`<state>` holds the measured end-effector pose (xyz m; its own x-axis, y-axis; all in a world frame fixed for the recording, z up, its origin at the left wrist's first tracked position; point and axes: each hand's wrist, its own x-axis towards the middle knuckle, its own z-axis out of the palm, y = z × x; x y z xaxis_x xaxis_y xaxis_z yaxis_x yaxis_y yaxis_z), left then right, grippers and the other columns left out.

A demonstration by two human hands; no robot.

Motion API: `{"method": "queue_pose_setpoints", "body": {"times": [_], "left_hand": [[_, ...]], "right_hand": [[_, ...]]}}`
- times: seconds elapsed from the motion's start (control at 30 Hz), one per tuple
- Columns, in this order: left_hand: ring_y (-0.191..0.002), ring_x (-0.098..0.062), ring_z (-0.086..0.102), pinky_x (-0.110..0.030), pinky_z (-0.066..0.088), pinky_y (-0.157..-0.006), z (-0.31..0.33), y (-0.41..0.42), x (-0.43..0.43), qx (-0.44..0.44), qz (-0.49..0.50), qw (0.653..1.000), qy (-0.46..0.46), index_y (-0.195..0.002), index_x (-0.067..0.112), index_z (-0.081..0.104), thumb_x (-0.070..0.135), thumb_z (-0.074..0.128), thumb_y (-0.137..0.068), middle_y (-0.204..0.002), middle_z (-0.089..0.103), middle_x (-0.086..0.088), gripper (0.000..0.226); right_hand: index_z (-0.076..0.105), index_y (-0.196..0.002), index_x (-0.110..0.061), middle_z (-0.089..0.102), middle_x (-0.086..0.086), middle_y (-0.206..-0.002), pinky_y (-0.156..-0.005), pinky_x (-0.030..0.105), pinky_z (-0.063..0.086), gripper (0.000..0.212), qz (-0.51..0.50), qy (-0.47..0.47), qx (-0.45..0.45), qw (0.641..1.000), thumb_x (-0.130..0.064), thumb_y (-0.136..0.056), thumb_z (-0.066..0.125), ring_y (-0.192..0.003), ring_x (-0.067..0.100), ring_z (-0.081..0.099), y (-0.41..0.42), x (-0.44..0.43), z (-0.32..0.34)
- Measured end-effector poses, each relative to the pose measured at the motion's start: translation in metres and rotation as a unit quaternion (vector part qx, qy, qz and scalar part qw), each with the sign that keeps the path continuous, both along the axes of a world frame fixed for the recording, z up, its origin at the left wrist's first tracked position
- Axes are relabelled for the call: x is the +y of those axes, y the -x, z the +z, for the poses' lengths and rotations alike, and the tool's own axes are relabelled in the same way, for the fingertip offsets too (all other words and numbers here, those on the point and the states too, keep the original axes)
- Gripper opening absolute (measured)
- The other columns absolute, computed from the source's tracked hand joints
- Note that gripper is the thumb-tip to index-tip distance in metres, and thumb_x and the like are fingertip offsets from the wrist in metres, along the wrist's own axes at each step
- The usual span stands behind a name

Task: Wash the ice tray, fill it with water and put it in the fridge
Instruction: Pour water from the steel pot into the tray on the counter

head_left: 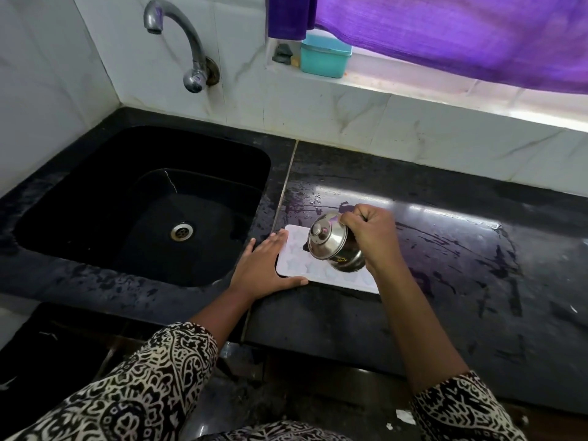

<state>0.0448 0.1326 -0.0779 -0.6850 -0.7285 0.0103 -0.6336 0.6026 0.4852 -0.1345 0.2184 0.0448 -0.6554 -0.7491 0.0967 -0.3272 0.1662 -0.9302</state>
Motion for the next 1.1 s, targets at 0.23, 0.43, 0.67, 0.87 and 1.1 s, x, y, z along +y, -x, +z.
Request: {"method": "queue_pose_setpoints", "body": {"times": [0.23, 0.43, 0.67, 0.87, 1.1], "left_hand": [[-0.147, -0.001, 0.01, -0.036, -0.001, -0.121, -0.0005, -0.0003, -0.0009, -0.005, -0.003, 1.0, 0.004, -0.156, 0.023, 0.012, 0.095, 0.036, -0.056, -0.162, 0.013, 0.012, 0.125], [-0.147, -0.002, 0.011, -0.036, -0.001, -0.12, -0.002, -0.0002, -0.0018, 0.001, -0.001, 1.0, 0.003, -0.156, 0.023, 0.012, 0.096, 0.035, -0.055, -0.162, 0.015, 0.011, 0.126], [-0.147, -0.001, 0.011, -0.036, -0.002, -0.12, -0.002, -0.0004, -0.0016, 0.002, -0.001, 1.0, 0.003, -0.156, 0.024, 0.012, 0.095, 0.036, -0.056, -0.162, 0.014, 0.012, 0.125], [-0.147, -0.002, 0.012, -0.036, -0.001, -0.119, -0.0009, -0.0003, -0.0003, 0.002, 0.0, 1.0, 0.008, -0.156, 0.023, 0.013, 0.09, 0.044, -0.061, -0.162, 0.015, 0.01, 0.121], [-0.147, -0.002, 0.012, -0.035, -0.002, -0.119, -0.0012, -0.0002, -0.0001, 0.005, 0.002, 1.0, 0.008, -0.156, 0.023, 0.013, 0.09, 0.044, -0.06, -0.162, 0.015, 0.011, 0.121]], "right_hand": [[0.049, -0.057, -0.008, 0.041, 0.012, -0.057, -0.058, 0.031, 0.037, 0.025, -0.005, -0.01, 0.004, 1.0, -0.01, -0.076, 0.065, -0.056, 0.019, 0.039, -0.0007, -0.0008, 0.0009], [0.05, -0.058, -0.009, 0.04, 0.012, -0.058, -0.058, 0.031, 0.036, 0.023, -0.008, -0.01, 0.007, 1.0, -0.009, -0.076, 0.064, -0.057, 0.019, 0.038, -0.0005, 0.0004, 0.0037], [0.049, -0.058, -0.009, 0.042, 0.013, -0.059, -0.06, 0.032, 0.039, 0.025, -0.004, -0.008, 0.009, 1.0, -0.01, -0.077, 0.065, -0.058, 0.021, 0.04, -0.0007, 0.0015, 0.0055], [0.042, -0.05, -0.017, 0.038, 0.01, -0.055, -0.06, 0.032, 0.038, 0.036, -0.006, -0.001, 0.008, 1.0, -0.009, -0.076, 0.065, -0.056, 0.02, 0.038, -0.0002, 0.0002, 0.0068], [0.042, -0.05, -0.016, 0.037, 0.01, -0.055, -0.06, 0.032, 0.037, 0.035, -0.004, 0.008, -0.001, 1.0, -0.008, -0.076, 0.065, -0.056, 0.02, 0.036, -0.0008, 0.001, 0.0059]]}}
